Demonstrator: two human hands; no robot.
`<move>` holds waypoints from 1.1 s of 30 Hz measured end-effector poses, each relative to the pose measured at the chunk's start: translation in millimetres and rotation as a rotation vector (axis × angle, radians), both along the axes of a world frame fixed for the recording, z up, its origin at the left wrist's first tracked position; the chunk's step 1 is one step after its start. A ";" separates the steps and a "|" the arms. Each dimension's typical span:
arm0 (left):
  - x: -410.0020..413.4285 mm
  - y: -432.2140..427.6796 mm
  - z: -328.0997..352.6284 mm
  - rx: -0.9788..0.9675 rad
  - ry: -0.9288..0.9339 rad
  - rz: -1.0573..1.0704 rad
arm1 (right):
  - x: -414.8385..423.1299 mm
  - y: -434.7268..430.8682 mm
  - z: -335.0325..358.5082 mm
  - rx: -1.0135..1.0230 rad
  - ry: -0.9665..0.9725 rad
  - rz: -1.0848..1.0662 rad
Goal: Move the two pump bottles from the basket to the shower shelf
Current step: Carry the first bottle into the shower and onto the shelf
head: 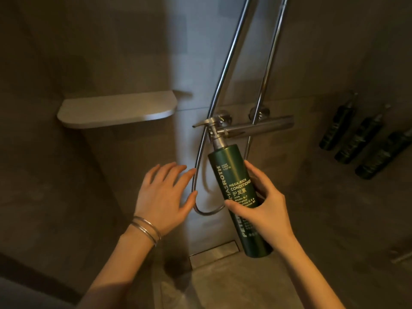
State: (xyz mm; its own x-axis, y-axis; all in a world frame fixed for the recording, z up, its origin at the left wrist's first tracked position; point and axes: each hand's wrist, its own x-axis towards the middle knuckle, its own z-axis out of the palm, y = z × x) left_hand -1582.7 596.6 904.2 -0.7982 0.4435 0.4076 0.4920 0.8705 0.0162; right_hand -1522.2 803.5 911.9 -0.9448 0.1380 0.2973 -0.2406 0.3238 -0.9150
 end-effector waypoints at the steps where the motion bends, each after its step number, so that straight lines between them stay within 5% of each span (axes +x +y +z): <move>1: -4.5 -2.4 6.8 -0.001 0.019 0.012 | -11.7 -1.5 5.0 -0.004 0.019 0.015; 9: -36.8 -21.7 65.5 0.025 0.210 0.097 | -92.1 -14.2 43.1 -0.119 0.158 0.122; 23: -94.4 -27.5 67.6 0.009 0.179 0.359 | -207.5 -40.6 113.6 -0.195 0.436 0.367; 33: -98.1 -30.3 49.6 0.068 0.175 0.330 | -250.1 -78.5 115.4 -0.275 0.590 0.424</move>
State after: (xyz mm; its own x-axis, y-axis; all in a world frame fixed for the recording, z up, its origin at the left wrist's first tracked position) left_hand -1680.8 566.3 953.7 -0.8093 0.1412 0.5702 0.1857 0.9824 0.0203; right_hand -1772.2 725.0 1027.3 -0.6296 -0.0586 0.7747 -0.7653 -0.1249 -0.6314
